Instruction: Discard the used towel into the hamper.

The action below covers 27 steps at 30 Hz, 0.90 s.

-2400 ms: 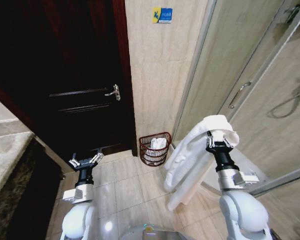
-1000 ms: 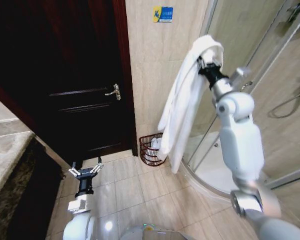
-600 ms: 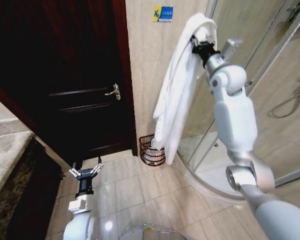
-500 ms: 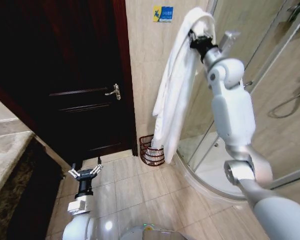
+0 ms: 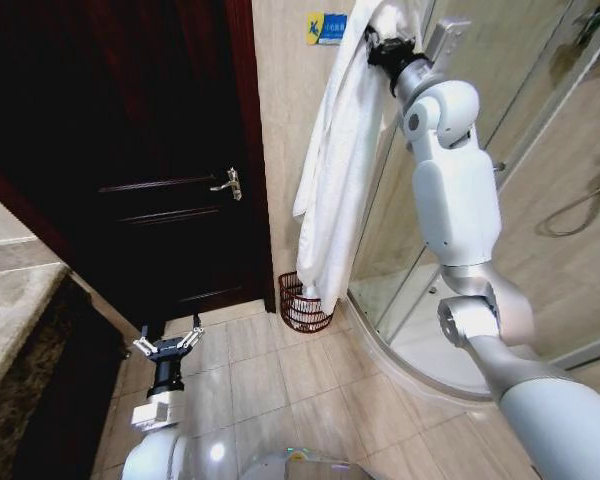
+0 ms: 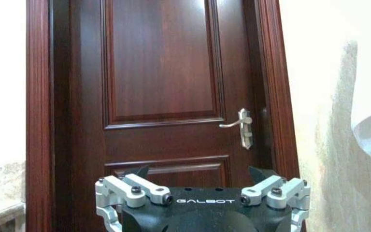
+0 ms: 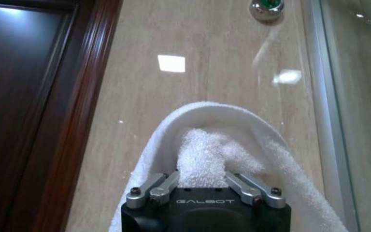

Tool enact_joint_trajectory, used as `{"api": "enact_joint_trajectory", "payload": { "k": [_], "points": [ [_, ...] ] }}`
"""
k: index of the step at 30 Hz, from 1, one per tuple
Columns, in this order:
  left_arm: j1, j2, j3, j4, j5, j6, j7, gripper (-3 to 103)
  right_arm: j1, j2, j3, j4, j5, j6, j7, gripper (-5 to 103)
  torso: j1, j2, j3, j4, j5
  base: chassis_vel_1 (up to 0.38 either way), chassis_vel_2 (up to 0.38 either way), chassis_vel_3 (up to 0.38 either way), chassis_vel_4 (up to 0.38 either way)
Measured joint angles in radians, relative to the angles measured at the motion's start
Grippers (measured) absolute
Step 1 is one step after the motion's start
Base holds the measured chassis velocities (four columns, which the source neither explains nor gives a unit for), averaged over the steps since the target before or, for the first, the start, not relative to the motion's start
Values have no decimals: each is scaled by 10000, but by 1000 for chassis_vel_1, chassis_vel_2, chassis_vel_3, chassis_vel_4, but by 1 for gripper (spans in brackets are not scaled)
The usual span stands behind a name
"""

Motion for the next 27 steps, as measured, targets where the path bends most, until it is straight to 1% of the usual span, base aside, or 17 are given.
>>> {"api": "enact_joint_trajectory", "payload": {
  "k": [7,10,11,13,16,20,23,27],
  "points": [
    [11,1,12,40,-22,-85,13,100,-286,-25,-48,218,-71,17,3,14,3,-4,0,-3,-3,-143,142,143,-148],
    [-3,0,13,63,-27,-99,16,100,-289,-27,-73,408,-53,-117,30,14,11,-7,3,1,4,-189,183,185,-159],
    [-13,0,16,89,-28,-105,18,100,-278,-24,-85,530,22,-193,65,14,12,-8,3,0,-2,-171,152,178,-154],
    [-20,0,23,108,-28,-115,19,100,-258,-23,-93,626,79,-255,79,14,13,-8,3,0,-1,-148,152,178,-101],
    [-22,0,48,176,-27,-157,22,100,-270,-21,-90,979,129,-433,150,14,14,-9,4,2,-1,-74,70,37,-42],
    [-31,1,48,239,-23,-182,24,100,-228,-17,-80,1092,130,-515,205,14,-2,-6,-3,-3,0,0,0,0,0],
    [-43,1,63,257,-18,-192,26,100,16,70,-130,705,75,-445,213,14,-7,-5,-5,-5,1,34,-51,-56,36],
    [-11,0,69,240,-4,-234,31,100,612,415,-287,-471,25,-103,195,14,-5,-5,-4,2,-2,9,-17,-13,9]
  ]
}}
